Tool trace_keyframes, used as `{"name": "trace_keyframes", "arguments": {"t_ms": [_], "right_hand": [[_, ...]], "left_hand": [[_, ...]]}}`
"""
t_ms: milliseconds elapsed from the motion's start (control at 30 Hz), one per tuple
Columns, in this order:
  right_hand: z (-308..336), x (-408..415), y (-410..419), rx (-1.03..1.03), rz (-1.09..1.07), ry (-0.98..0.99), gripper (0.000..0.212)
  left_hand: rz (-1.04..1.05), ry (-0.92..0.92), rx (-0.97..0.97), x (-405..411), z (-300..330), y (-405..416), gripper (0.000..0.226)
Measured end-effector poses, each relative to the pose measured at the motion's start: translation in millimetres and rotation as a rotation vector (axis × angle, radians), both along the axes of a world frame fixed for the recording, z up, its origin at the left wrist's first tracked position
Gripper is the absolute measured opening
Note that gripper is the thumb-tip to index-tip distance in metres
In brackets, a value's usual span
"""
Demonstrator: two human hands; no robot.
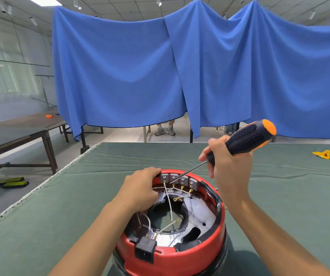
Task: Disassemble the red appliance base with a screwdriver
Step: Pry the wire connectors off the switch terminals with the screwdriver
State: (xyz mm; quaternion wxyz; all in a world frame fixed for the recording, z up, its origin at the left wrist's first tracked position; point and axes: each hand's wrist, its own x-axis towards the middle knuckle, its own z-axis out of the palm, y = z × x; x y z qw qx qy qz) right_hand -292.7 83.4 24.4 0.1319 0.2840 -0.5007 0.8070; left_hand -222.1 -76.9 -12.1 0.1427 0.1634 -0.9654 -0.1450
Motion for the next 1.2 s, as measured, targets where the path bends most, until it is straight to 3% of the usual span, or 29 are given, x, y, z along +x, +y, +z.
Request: {"name": "trace_keyframes", "arguments": {"t_ms": [300,667,800,967,1067,1200], "right_hand": [[-7.9,-5.5,-1.8,-0.031,-0.039,0.028,0.022],[-10.7,-8.4,-6.5,0.003,-0.058,0.057,0.029],[-10.9,-6.5,-8.5,0.028,-0.059,0.050,0.021],[-4.8,-3.4,-20.7,-0.019,-0.054,0.026,0.016],[6.7,-3.1,-31.4,-0.027,-0.140,0.037,0.026],[15.7,-13.4,-38.6,-0.044,-0.245,-0.035,0.032]], "left_hand": [[-0.014,0.062,0.137,-4.7,2.4,-4.8,0.052],[-0.042,0.067,0.171,-4.4,-0.5,-10.1,0.059],[-0.064,0.011,0.115,-4.0,1.5,-11.8,0.064],[0.014,-0.217,-0.169,-9.0,2.5,4.6,0.059],[0.064,-0.155,-0.226,-9.4,0.6,13.0,0.049],[0.052,-0.027,-0.151,-5.2,-1.6,10.1,0.049]]}}
